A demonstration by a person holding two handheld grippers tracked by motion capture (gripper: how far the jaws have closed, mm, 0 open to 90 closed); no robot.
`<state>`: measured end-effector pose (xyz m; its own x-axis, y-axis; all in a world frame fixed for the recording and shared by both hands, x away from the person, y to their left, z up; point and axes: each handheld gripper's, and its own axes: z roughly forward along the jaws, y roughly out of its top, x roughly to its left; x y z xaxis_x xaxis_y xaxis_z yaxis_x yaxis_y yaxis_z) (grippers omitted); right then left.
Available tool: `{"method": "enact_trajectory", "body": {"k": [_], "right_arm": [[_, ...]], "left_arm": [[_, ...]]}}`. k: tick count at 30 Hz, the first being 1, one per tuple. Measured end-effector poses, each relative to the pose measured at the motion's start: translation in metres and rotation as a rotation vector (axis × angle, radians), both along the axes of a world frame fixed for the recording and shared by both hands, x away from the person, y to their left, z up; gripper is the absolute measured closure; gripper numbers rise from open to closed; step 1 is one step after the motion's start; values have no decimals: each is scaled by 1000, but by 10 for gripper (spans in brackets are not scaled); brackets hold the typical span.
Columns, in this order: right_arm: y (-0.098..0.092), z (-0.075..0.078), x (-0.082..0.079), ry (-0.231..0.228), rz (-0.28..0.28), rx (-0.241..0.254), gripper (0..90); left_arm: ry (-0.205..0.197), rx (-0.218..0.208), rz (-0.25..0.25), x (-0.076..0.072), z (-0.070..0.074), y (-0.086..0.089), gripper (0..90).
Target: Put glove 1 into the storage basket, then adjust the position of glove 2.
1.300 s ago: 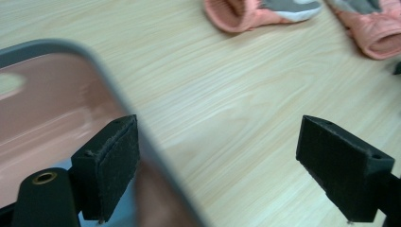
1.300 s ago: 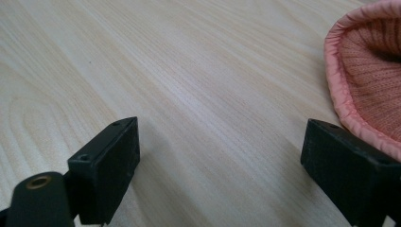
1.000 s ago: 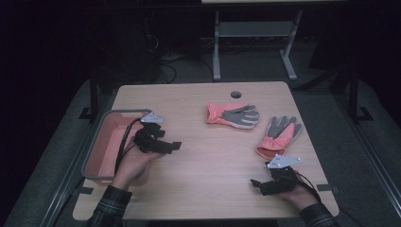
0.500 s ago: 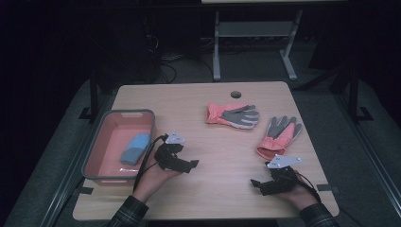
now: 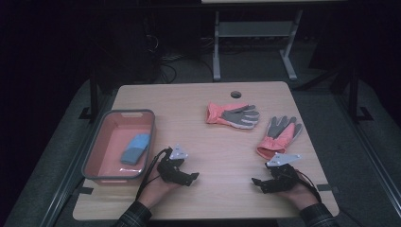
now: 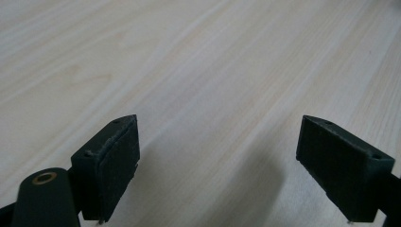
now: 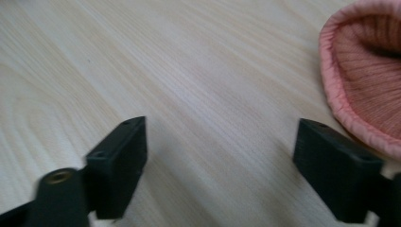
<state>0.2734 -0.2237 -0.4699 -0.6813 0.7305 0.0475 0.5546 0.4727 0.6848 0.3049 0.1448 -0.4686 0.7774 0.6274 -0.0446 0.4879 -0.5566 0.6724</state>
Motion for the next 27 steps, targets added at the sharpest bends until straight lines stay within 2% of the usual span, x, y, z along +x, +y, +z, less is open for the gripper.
{"method": "enact_trajectory", "body": {"k": [2, 4, 5, 6, 7, 8, 11, 12, 15, 22, 24, 25, 27], "right_arm": [[-2, 5, -1, 4, -21, 22, 287], [-5, 8, 0, -10, -20, 33, 353], [-5, 10, 0, 0, -31, 36, 397], [-6, 11, 1, 3, -33, 40, 461], [-8, 15, 1, 10, -35, 51, 562], [-8, 15, 1, 10, -35, 51, 562], [-10, 22, 4, 7, -35, 79, 748], [-13, 28, 8, 13, -46, 90, 858], [-15, 33, 13, 10, -61, 97, 900], [-21, 46, 34, -26, -126, 98, 900], [-25, 51, 43, -36, -149, 100, 900], [-29, 55, 54, -53, -176, 103, 900], [-32, 56, 62, -55, -194, 104, 900]], "left_arm": [[-29, 12, -14, -2, -3, 0, 126], [-49, 7, -16, -4, -5, 1, 126], [-62, -9, -18, -5, -7, 2, 125], [-77, -24, -21, -5, -9, 3, 124], [-76, -22, -24, -6, -9, 4, 125], [-76, -22, -24, -6, -9, 4, 125], [-79, -18, -29, -5, -9, 4, 125], [-79, -28, -24, -5, -9, 3, 125], [-80, -21, -28, -5, -9, 4, 125], [-79, -25, -24, -5, -9, 4, 125], [-79, -25, -24, -5, -9, 4, 125], [-78, -21, -28, -5, -9, 4, 125], [-79, -21, -27, -5, -9, 4, 125]]}}
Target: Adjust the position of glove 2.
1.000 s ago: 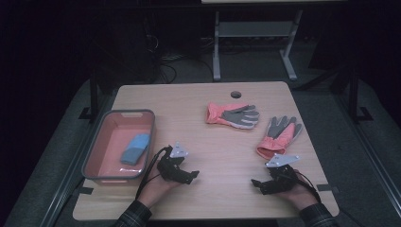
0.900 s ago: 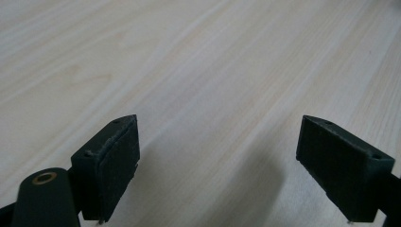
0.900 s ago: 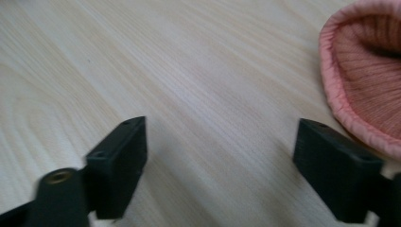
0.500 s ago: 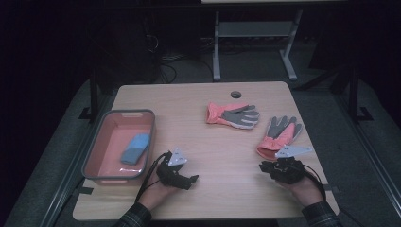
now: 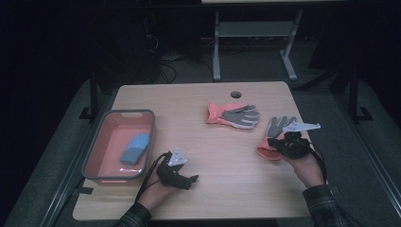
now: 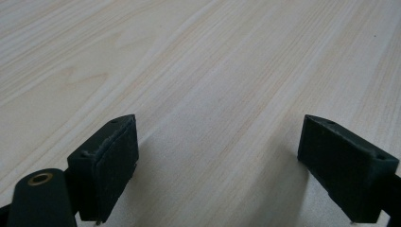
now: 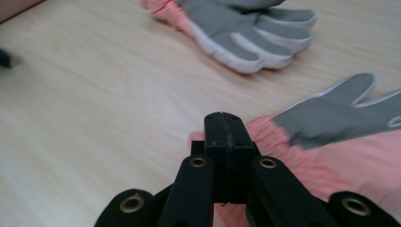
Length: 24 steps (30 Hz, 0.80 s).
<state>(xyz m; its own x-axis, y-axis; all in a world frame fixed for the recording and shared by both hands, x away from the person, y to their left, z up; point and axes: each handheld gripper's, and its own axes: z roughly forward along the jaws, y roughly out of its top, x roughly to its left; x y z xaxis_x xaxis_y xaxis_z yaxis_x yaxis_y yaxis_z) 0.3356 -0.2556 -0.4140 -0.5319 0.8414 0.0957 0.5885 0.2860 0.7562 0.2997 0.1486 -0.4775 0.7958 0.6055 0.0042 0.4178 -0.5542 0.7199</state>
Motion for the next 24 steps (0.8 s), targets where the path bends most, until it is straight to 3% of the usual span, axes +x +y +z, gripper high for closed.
{"method": "enact_trajectory", "body": {"k": [11, 18, 24], "right_arm": [[-13, -6, 44, 22, -84, -38, 900], [-17, -21, 51, 76, -104, -79, 900], [-17, -31, 52, 102, -104, -80, 900]], "left_arm": [[5, 1, 0, -1, 0, 0, 125], [8, -1, 1, -1, 0, 0, 125], [8, -2, 1, -1, 0, 0, 126]]}}
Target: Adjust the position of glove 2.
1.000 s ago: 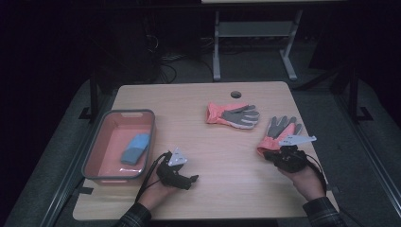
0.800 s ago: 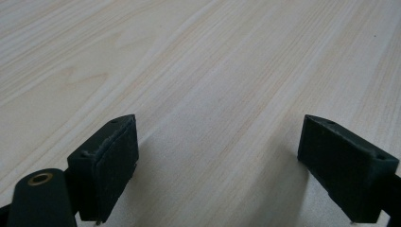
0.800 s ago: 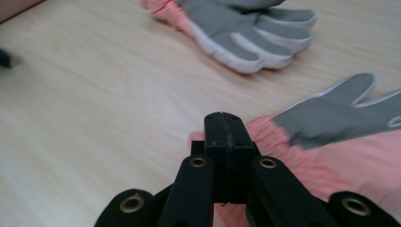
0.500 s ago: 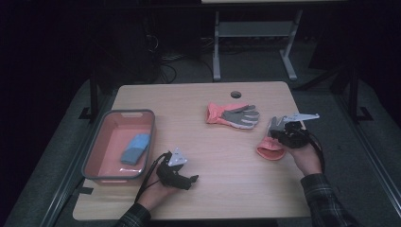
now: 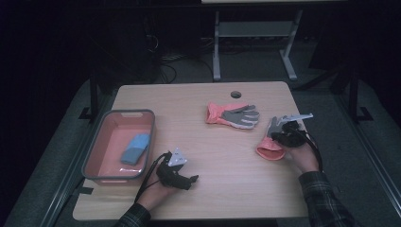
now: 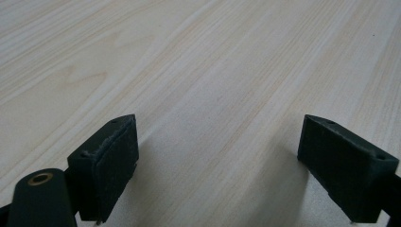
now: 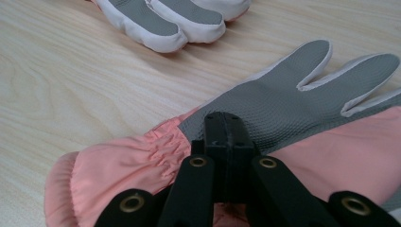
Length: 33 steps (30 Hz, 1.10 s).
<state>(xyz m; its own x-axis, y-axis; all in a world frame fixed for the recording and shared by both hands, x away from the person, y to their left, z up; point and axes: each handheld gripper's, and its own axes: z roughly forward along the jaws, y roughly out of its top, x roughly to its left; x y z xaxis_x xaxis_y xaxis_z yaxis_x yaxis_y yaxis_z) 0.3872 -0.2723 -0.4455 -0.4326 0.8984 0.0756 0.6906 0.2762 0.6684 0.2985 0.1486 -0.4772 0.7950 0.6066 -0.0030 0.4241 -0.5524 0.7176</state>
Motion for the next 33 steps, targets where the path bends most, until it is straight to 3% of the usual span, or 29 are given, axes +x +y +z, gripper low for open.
{"method": "enact_trajectory", "body": {"k": [10, 20, 28, 33], "right_arm": [[14, 1, -17, 15, 45, 37, 900], [50, 3, -48, 32, 141, 34, 900], [89, 4, -72, 41, 258, 46, 900], [111, 4, -80, 38, 321, 52, 900]], "left_arm": [[0, 1, 0, 0, 0, 0, 126], [-3, -3, -2, -1, 0, 0, 126], [-4, -4, -3, -1, -1, 0, 126], [-5, -7, 0, -1, -1, 0, 126]]}}
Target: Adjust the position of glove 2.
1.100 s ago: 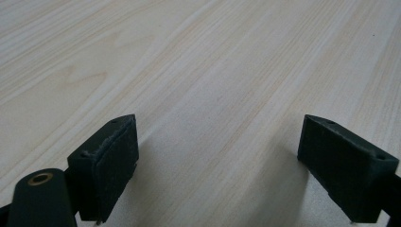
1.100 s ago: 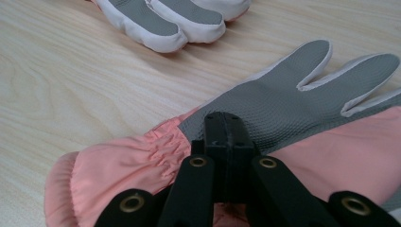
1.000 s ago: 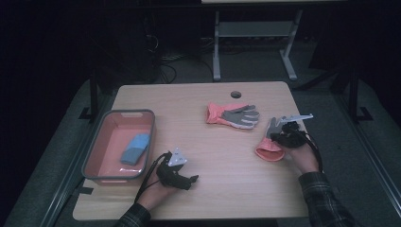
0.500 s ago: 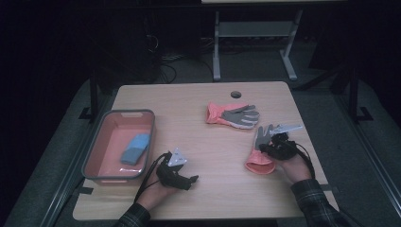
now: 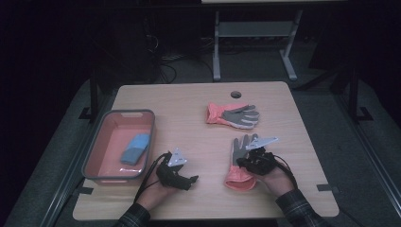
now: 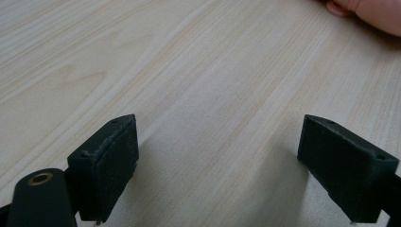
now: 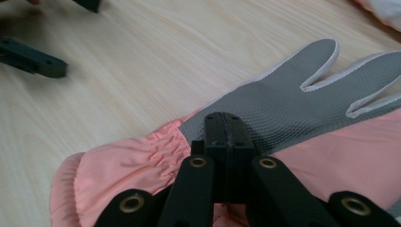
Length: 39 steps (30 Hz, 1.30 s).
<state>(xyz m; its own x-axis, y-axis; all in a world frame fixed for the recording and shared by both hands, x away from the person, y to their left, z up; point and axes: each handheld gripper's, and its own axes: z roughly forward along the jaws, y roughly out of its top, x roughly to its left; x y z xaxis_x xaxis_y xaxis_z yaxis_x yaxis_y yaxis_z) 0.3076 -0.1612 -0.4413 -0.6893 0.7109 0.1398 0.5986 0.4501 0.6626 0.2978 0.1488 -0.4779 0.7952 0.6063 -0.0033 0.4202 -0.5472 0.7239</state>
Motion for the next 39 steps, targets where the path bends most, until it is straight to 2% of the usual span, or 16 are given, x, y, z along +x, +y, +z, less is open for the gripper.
{"method": "enact_trajectory", "body": {"k": [4, 7, 9, 11, 12, 16, 18, 19, 21, 22, 30, 34, 38, 39], "right_arm": [[-2, 8, -3, -31, 0, 21, 900], [-16, 15, -6, -56, -27, 47, 900], [-29, 18, -10, -79, -42, 47, 900], [-33, 18, -11, -78, -51, 53, 900], [-43, 17, -16, -65, -66, 53, 900], [-51, 9, -22, -37, -56, 35, 900], [-47, 1, -26, -7, -24, 14, 900], [-47, 1, -26, -7, -24, 14, 900], [-43, 0, -27, -8, 11, 18, 900], [-36, 1, -29, -4, 40, 16, 900], [-10, -4, -32, -3, 126, 6, 900], [-7, -4, -33, -3, 136, -2, 885], [-25, -2, -31, -15, 82, 18, 757], [-25, -2, -31, -15, 82, 18, 757]], "left_arm": [[1, -1, 0, 0, 0, 0, 126], [2, -3, 0, 0, 0, 0, 126], [1, 4, -3, 0, 0, 0, 126], [1, 4, -3, 0, 0, 0, 126], [0, 3, -2, 0, 0, 0, 125], [1, 3, -4, 0, 0, 0, 126], [2, -5, 1, 0, 0, 0, 126], [2, -5, 1, 0, 0, 0, 126], [2, -5, 1, 0, 0, 0, 126], [2, 5, -4, 0, 0, 0, 125], [1, 5, -4, 0, 0, 0, 126], [1, 8, -8, 0, 0, 1, 126], [3, -1, -13, 0, 0, 1, 126], [3, -1, -13, 0, 0, 1, 126]]}}
